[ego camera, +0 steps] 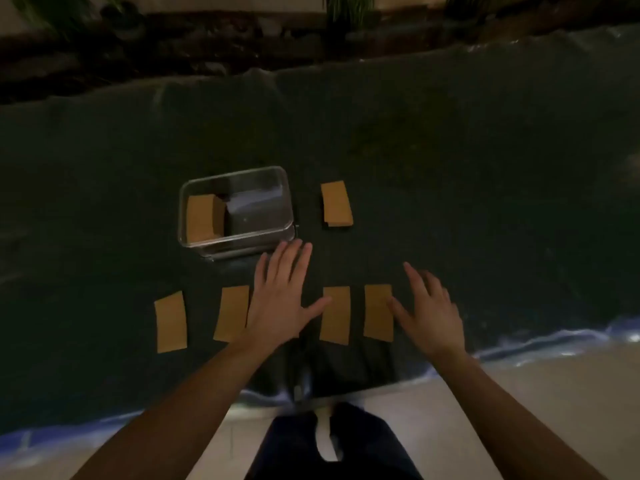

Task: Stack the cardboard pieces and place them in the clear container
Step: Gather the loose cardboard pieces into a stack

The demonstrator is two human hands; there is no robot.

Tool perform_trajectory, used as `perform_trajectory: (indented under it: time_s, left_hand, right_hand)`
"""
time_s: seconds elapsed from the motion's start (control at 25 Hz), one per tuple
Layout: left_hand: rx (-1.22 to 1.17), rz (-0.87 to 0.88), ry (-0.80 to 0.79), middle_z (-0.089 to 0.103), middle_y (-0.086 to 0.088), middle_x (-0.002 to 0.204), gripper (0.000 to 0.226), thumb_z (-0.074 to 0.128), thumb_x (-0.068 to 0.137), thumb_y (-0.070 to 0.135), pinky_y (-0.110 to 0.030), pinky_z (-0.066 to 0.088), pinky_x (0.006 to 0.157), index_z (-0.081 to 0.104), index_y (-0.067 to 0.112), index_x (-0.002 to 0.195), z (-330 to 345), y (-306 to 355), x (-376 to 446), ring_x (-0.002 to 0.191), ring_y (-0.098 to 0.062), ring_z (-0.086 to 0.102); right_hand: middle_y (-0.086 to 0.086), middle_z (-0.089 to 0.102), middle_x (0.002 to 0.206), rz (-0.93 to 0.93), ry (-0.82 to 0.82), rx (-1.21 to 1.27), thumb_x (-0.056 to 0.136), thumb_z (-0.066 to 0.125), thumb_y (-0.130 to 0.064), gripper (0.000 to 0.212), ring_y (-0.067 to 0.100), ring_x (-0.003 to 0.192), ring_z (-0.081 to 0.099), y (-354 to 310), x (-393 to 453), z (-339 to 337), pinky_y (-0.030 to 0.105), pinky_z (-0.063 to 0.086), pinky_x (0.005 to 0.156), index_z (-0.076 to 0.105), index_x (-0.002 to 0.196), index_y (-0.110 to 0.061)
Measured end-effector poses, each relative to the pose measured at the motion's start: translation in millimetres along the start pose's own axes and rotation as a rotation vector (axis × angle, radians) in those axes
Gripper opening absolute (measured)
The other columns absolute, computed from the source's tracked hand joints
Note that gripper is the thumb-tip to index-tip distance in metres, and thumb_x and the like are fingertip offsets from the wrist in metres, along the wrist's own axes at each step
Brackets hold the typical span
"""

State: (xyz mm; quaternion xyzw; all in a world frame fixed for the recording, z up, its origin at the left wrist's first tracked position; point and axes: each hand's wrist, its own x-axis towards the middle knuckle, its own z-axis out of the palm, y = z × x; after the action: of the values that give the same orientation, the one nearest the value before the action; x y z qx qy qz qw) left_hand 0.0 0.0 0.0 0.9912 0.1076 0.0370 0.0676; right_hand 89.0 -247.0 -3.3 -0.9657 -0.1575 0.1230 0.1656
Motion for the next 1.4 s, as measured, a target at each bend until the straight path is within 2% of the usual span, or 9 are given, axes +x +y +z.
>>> perform_trajectory:
  time_s: [0.12, 0.28, 0.48, 0.72, 0.96, 1.08, 1.16, 1.24, 1.4]
  left_hand:
    - [0.027, 0.028, -0.116, 0.04, -0.012, 0.149, 0.094, 0.041, 0.082, 0.076, -0.052, 0.023, 0.116, 0.028, 0.016, 0.154, 32.0, -2.1, 7.6, 0.138, -0.03, 0.033]
    - [0.034, 0.056, -0.216, 0.048, -0.01, 0.134, 0.093, 0.039, 0.079, 0.078, -0.051, 0.028, 0.111, 0.037, 0.017, 0.15, 76.0, 4.1, 4.1, 0.124, -0.03, 0.041]
    - [-0.004, 0.007, -0.268, 0.043, -0.007, 0.127, 0.093, 0.039, 0.073, 0.08, -0.055, 0.027, 0.109, 0.043, 0.021, 0.145, 102.7, 9.5, 10.6, 0.118, -0.029, 0.037]
    - [-0.078, -0.051, -0.313, 0.037, -0.005, 0.129, 0.082, 0.064, 0.072, 0.069, -0.052, 0.029, 0.106, 0.047, 0.025, 0.139, 115.3, 11.6, 13.8, 0.12, -0.028, 0.033]
    - [-0.145, -0.08, -0.263, 0.045, -0.003, 0.127, 0.063, 0.077, 0.07, 0.055, -0.044, 0.036, 0.096, 0.05, 0.026, 0.12, 111.7, 18.1, 23.3, 0.116, -0.024, 0.042]
    - [-0.447, -0.159, -0.348, 0.06, 0.004, 0.097, 0.039, 0.073, 0.085, 0.032, -0.028, 0.044, 0.075, 0.04, 0.033, 0.104, 106.6, 18.8, 22.7, 0.09, -0.015, 0.06]
    - [-0.692, -0.273, -0.436, 0.059, 0.003, 0.086, 0.034, 0.069, 0.09, 0.018, -0.029, 0.049, 0.065, 0.039, 0.033, 0.097, 98.2, 15.9, 24.3, 0.077, -0.014, 0.062]
    - [-0.921, -0.367, -0.462, 0.061, -0.002, 0.094, 0.032, 0.067, 0.091, 0.009, -0.033, 0.056, 0.072, 0.044, 0.032, 0.094, 85.6, 8.1, 27.7, 0.086, -0.014, 0.065]
    - [-1.235, -0.393, -0.556, 0.065, 0.002, 0.096, 0.032, 0.065, 0.091, 0.001, -0.009, 0.049, 0.055, 0.053, 0.028, 0.099, 62.8, -5.0, 25.9, 0.076, 0.01, 0.066]
  right_hand:
    - [0.013, 0.045, 0.142, 0.076, -0.132, 0.011, 0.095, 0.056, -0.044, 0.066, 0.036, 0.12, 0.054, 3.4, 8.2, 25.5, 0.048, 0.049, 0.09, 0.029, 0.153, -0.028]
    - [0.012, 0.044, 0.137, 0.186, -0.253, 0.065, 0.093, 0.058, -0.043, 0.064, 0.038, 0.113, 0.057, 6.1, 18.6, 52.1, 0.052, 0.052, 0.087, 0.03, 0.149, -0.028]
    - [0.013, 0.035, 0.143, 0.265, -0.306, 0.083, 0.087, 0.064, -0.053, 0.086, 0.039, 0.116, 0.054, 5.8, 33.2, 76.7, 0.054, 0.051, 0.085, 0.017, 0.153, -0.025]
    - [0.014, 0.034, 0.139, 0.306, -0.274, 0.119, 0.084, 0.071, -0.044, 0.085, 0.039, 0.114, 0.055, 7.6, 40.0, 90.9, 0.057, 0.054, 0.086, 0.02, 0.149, -0.024]
    - [0.009, 0.046, 0.129, 0.338, -0.161, 0.334, 0.084, 0.071, -0.018, 0.065, 0.032, 0.101, 0.059, -0.6, 41.2, 86.5, 0.052, 0.055, 0.075, 0.026, 0.129, -0.032]
    - [0.001, 0.061, 0.098, 0.309, -0.112, 0.512, 0.088, 0.061, -0.008, 0.05, 0.028, 0.081, 0.064, -4.6, 40.6, 82.6, 0.05, 0.056, 0.068, 0.027, 0.116, -0.034]
    - [0.001, 0.062, 0.087, 0.317, -0.146, 0.706, 0.091, 0.056, -0.006, 0.038, 0.029, 0.08, 0.066, -6.5, 42.5, 80.2, 0.056, 0.058, 0.075, 0.035, 0.111, -0.029]
    - [0.006, 0.068, 0.092, 0.387, -0.251, 0.956, 0.093, 0.056, -0.004, 0.026, 0.029, 0.092, 0.066, -14.0, 45.2, 75.3, 0.057, 0.054, 0.088, 0.045, 0.108, -0.022]
    - [0.011, 0.069, 0.104, 0.516, -0.456, 1.231, 0.091, 0.055, -0.008, 0.023, 0.032, 0.099, 0.061, -35.8, 44.6, 70.6, 0.053, 0.047, 0.092, 0.057, 0.105, -0.027]
